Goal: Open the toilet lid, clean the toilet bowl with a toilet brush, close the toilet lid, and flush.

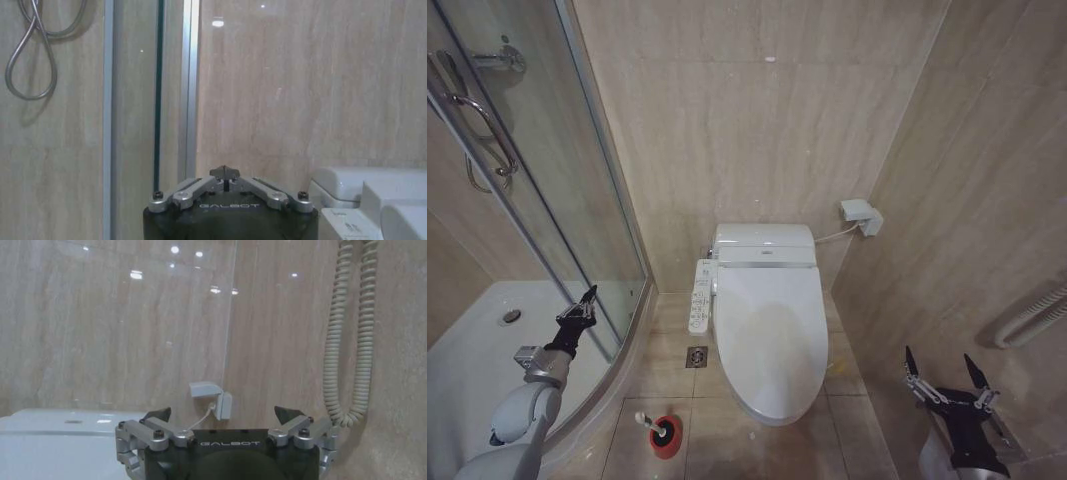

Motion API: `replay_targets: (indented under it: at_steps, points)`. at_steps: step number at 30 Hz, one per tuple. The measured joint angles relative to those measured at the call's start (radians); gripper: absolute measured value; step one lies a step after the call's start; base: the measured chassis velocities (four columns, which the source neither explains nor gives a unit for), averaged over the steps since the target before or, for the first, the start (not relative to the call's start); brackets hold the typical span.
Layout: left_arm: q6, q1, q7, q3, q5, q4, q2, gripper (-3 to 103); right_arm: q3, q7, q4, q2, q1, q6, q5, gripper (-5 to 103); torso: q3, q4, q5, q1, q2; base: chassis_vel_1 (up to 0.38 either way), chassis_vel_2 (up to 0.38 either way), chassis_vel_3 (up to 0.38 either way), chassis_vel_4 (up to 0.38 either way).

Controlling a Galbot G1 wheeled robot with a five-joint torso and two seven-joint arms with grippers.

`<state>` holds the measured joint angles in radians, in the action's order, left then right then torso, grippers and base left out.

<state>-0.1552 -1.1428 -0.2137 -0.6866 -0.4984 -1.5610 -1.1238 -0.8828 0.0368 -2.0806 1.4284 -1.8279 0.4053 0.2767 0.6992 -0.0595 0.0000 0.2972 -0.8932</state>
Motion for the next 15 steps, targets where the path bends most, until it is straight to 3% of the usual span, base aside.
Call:
replay_targets:
  at_steps: [5, 8, 15]
  points:
    - [-0.01, -0.009, -0.001, 0.0, 0.002, -0.002, -0.009, 0, 0.0, 0.0, 0.0, 0.0, 0.0, 0.0, 0.0, 100, 0.0, 0.0, 0.0, 0.0, 0.0, 0.0, 0.0, 0.0, 0.0]
    - [-0.065, -0.007, -0.006, 0.002, 0.018, 0.014, -0.015, 0, 0.0, 0.0, 0.0, 0.0, 0.0, 0.0, 0.0, 100, 0.0, 0.0, 0.0001, 0.0, 0.0, 0.0, 0.0, 0.0, 0.0]
    - [-0.123, -0.01, 0.034, 0.018, 0.071, 0.028, -0.027, 0, 0.0, 0.0, 0.0, 0.0, 0.0, 0.0, 0.0, 100, 0.0, -0.0001, 0.0, 0.0, 0.0, -0.033, 0.035, 0.04, -0.039]
